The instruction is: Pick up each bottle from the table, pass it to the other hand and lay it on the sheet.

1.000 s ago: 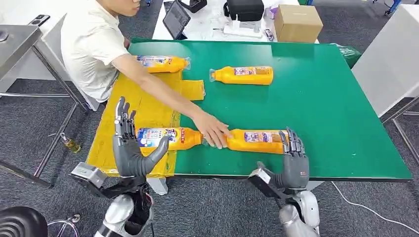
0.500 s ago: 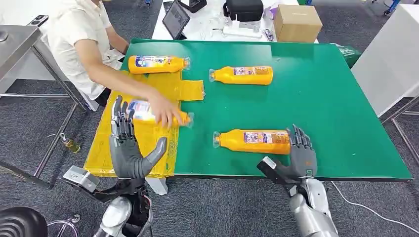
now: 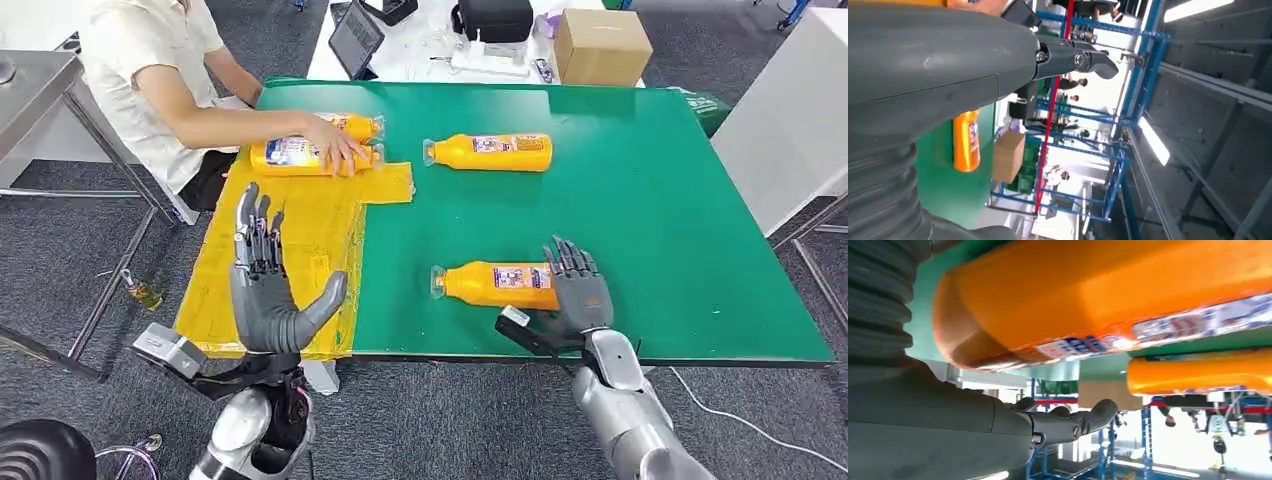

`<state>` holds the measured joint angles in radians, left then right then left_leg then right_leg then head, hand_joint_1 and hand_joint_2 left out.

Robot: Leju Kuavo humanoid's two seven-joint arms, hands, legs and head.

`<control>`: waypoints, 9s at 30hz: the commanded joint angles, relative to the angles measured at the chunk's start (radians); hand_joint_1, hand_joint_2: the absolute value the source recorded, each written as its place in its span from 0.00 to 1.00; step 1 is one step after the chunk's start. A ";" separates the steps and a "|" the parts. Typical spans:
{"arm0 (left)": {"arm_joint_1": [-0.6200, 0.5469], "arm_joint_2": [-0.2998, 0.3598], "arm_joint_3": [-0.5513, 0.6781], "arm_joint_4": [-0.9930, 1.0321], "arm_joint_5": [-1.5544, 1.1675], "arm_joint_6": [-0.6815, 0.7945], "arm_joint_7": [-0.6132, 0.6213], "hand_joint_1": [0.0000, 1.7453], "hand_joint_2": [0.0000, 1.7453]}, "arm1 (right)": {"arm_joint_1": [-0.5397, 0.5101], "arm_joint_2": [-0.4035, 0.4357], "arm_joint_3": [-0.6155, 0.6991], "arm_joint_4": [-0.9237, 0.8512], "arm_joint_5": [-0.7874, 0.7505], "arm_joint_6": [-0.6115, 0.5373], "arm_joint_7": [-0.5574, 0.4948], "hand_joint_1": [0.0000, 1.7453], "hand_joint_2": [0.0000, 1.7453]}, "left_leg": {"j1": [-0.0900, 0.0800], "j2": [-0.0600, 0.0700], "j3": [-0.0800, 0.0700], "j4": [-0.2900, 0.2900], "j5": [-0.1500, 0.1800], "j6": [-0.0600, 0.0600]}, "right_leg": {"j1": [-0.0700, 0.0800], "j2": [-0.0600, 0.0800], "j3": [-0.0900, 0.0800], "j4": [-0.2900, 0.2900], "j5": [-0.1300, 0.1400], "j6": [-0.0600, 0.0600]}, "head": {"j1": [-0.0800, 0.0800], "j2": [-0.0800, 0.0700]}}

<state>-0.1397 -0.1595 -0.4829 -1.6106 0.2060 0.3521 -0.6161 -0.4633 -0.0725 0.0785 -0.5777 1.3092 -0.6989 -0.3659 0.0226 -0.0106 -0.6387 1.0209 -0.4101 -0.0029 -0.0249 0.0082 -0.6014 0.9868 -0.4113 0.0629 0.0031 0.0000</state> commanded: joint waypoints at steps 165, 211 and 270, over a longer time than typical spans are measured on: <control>-0.367 0.033 0.076 0.865 -1.254 0.142 0.558 0.83 1.00 | 0.463 0.278 0.000 -0.968 -1.168 0.001 -0.332 0.00 0.00 | 0.002 0.002 0.007 -0.003 0.001 0.003 | 0.003 -0.001 0.007 -0.004 0.001 -0.006 | 0.001 0.000; -0.233 0.042 0.047 0.609 -0.875 -0.075 0.236 0.00 1.00 | 0.486 0.251 -0.016 -0.869 -1.161 0.001 -0.332 0.00 0.00 | 0.001 0.002 0.002 -0.001 0.001 0.001 | 0.001 0.000 0.001 -0.001 0.001 -0.004 | 0.000 0.000; -0.108 -0.015 -0.124 0.329 -0.176 -0.063 0.056 0.00 1.00 | -0.134 -0.024 0.164 0.193 -0.065 0.135 0.040 0.00 1.00 | -0.001 0.004 0.003 0.000 0.002 0.003 | 0.000 0.002 0.001 -0.001 0.003 -0.004 | 0.000 0.000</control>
<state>-0.1829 -0.1793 -0.5676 -1.3622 0.0202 0.2991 -0.5711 -0.4751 -0.1354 0.1500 -0.5752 1.2402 -0.6226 -0.3498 0.0222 -0.0098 -0.6396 1.0209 -0.4068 -0.0012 -0.0251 0.0082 -0.6023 0.9866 -0.4078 0.0621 0.0030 0.0000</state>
